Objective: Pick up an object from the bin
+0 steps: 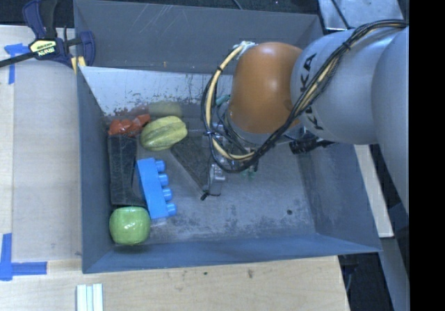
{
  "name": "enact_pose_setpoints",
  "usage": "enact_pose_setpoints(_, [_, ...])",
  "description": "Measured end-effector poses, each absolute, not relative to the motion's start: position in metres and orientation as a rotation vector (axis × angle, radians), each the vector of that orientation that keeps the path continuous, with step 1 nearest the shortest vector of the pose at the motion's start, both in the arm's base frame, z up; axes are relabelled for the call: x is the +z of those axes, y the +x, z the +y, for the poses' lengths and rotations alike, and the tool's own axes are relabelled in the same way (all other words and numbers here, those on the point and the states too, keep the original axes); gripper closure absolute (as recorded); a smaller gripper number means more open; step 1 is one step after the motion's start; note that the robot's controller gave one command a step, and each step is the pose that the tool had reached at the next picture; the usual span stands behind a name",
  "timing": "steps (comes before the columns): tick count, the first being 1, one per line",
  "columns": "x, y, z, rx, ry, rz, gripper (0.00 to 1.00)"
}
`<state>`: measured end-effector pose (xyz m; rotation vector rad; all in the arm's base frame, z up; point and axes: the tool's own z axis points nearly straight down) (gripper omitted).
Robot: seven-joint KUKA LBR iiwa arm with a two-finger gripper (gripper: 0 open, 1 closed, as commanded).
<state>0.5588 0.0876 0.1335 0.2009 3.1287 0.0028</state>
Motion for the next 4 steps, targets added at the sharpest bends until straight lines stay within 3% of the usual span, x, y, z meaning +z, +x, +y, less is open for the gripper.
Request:
enact_pose_setpoints(1, [0.088, 0.554, 0.087, 0.004, 0.396, 3.11, 0.0])
enact_pose_setpoints(2, [0.074, 0.562, 0.093, 0.008, 0.501, 3.081, 1.0])
enact_pose_setpoints(4, [0.079, 0.561, 0.092, 0.005, 0.502, 3.085, 1.0])
